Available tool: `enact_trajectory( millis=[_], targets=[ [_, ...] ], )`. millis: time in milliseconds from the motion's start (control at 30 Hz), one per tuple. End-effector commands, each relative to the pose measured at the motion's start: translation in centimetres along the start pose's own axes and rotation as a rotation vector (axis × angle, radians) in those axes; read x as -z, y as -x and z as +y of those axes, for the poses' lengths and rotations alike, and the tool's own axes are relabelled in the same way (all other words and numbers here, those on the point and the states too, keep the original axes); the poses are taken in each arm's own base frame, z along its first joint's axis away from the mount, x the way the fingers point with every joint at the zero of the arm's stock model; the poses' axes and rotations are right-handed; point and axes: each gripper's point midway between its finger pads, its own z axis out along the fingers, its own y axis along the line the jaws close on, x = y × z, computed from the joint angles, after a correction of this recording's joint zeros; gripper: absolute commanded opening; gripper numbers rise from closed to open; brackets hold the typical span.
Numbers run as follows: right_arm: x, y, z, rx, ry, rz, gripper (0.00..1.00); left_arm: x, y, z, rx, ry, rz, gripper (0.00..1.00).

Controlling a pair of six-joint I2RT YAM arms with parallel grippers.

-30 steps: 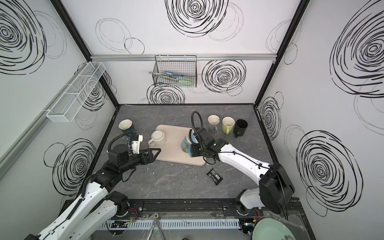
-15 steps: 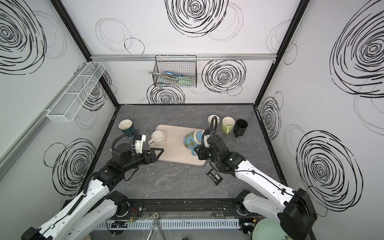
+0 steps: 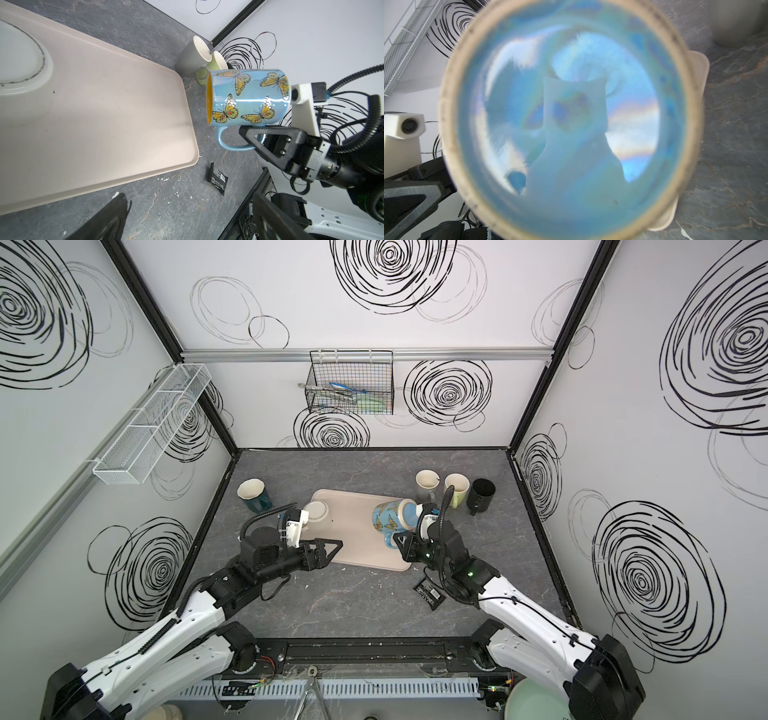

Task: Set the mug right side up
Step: 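Tilt the blue mug sideways toward the left gripper while the left gripper advances, then bring the left gripper to the blue mug's handle while the right gripper holds it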

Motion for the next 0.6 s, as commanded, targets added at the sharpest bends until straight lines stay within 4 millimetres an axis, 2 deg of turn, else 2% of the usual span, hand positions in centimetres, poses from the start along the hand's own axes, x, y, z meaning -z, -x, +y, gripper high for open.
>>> enact_trajectory(
  millis=[0,567],
  targets=[
    [2.0,4.9,4.4,-0.004,0.174,-0.206,0.0,0.0,1.9,-2.3,-0.006,-0.087,-0.077,0.96],
    [4.9,5.5,6.8,-0.032,0.341,-0.274,0.0,-1.7,0.6,-6.0,0.02,-0.198,-0.065,0.96]
  ],
)
